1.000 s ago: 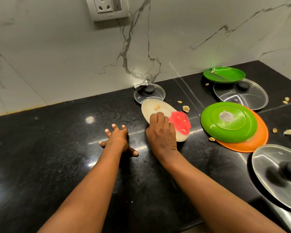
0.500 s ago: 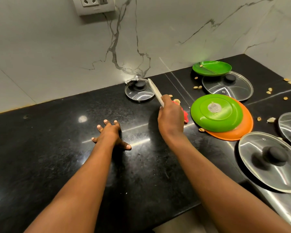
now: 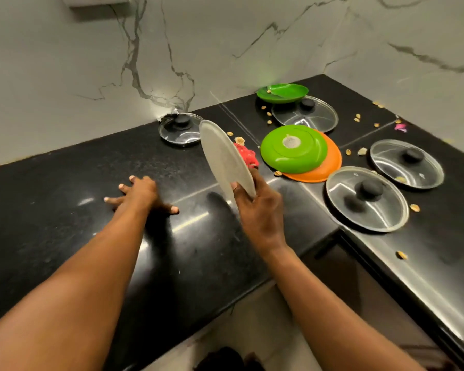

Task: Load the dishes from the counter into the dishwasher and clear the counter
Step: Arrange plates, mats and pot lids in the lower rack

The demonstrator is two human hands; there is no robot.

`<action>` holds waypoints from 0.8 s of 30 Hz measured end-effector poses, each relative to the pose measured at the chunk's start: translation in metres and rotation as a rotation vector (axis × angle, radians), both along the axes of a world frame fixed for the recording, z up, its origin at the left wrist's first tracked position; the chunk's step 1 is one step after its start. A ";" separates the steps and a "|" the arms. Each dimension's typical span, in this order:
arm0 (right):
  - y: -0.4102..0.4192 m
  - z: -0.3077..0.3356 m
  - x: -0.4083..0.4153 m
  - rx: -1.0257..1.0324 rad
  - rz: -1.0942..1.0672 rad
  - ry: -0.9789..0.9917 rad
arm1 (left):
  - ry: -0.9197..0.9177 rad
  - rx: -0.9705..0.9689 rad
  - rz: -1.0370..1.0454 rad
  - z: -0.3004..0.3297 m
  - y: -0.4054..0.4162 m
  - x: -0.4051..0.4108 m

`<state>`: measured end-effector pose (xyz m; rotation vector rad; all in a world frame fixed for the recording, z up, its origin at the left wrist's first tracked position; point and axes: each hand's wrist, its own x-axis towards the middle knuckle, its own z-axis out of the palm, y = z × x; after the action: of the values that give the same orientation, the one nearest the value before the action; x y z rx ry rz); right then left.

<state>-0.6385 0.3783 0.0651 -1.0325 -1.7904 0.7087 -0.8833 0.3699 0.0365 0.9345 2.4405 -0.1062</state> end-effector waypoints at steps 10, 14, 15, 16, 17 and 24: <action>-0.170 -0.024 0.066 0.149 -0.218 0.050 | 0.486 0.494 -0.614 -0.042 -0.122 0.132; -0.246 -0.035 0.094 0.124 -0.360 0.036 | 0.408 0.755 -0.763 -0.039 -0.178 0.171; -0.263 -0.041 0.102 0.109 -0.403 0.027 | 0.397 0.798 -0.810 -0.042 -0.191 0.179; -0.279 -0.048 0.110 0.088 -0.439 0.019 | 0.383 0.824 -0.855 -0.046 -0.202 0.186; -0.297 -0.057 0.121 0.059 -0.480 0.002 | 0.368 0.842 -0.907 -0.053 -0.213 0.198; -0.428 -0.130 0.211 -0.257 -0.734 -0.090 | 0.211 0.583 -1.228 -0.133 -0.295 0.294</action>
<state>-0.4270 -0.0496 -0.0648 -1.7807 -1.2560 0.4314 -0.5895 0.0753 -0.0968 2.6527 1.6880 0.0986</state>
